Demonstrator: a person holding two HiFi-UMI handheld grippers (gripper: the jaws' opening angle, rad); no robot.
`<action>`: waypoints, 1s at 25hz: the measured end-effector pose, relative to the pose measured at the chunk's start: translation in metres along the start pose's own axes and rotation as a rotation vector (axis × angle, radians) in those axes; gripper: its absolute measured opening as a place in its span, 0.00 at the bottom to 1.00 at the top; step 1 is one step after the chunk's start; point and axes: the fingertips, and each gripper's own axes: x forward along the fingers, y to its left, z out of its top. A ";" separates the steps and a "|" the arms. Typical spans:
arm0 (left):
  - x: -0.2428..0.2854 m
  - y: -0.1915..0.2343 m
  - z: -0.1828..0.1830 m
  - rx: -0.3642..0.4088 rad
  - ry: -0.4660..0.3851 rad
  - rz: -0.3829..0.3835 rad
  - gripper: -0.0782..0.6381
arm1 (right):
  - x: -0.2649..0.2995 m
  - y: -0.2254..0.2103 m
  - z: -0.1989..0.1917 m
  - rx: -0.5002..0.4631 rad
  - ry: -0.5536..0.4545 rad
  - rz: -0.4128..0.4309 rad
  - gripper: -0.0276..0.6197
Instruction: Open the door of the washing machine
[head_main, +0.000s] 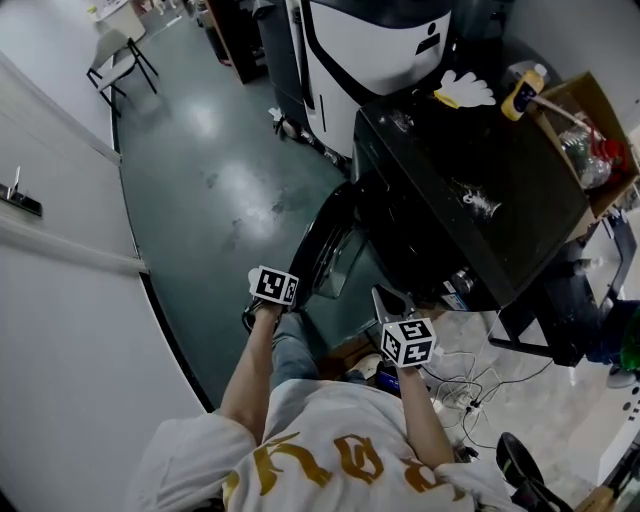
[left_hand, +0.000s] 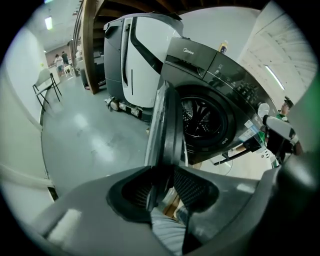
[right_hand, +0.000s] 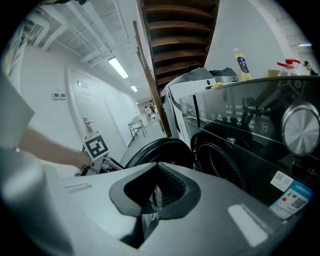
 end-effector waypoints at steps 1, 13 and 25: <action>0.000 0.003 0.000 0.006 0.004 0.007 0.31 | 0.001 -0.001 -0.001 0.000 0.004 -0.001 0.08; -0.005 0.012 0.001 0.036 0.022 0.050 0.30 | -0.001 -0.005 -0.001 -0.024 0.011 -0.037 0.08; -0.005 0.013 0.001 0.039 0.008 0.057 0.30 | -0.002 -0.004 -0.004 -0.034 0.021 -0.040 0.08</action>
